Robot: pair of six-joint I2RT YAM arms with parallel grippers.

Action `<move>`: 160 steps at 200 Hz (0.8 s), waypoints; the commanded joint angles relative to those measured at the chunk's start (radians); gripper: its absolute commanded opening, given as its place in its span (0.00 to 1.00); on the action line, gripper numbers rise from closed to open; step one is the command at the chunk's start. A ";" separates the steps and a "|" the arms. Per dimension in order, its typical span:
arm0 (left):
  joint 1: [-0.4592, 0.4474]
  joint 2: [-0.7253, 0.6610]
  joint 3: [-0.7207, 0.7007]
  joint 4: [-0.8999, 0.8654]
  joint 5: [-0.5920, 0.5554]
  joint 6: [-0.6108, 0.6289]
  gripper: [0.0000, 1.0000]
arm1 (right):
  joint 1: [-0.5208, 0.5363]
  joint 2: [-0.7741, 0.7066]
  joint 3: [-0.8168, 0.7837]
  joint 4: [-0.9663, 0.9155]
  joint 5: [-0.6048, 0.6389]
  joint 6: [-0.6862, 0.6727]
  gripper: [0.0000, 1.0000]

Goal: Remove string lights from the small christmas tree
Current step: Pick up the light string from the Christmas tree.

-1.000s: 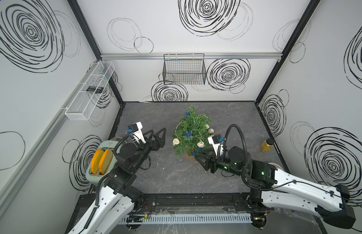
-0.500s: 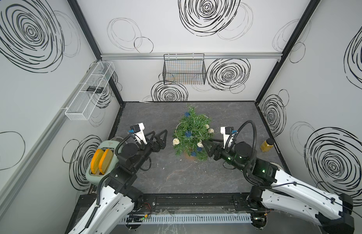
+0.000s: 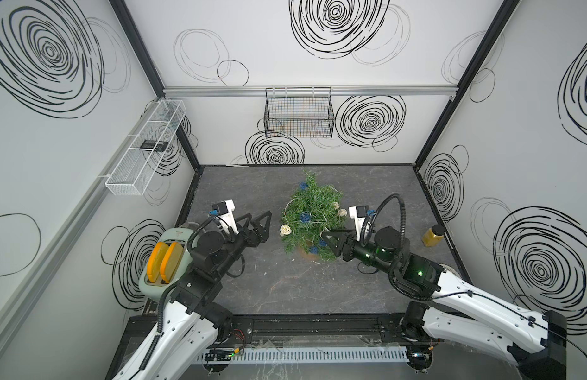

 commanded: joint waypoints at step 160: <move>0.019 0.039 0.055 0.030 0.094 0.002 0.96 | 0.051 0.021 0.243 -0.152 0.008 -0.141 0.14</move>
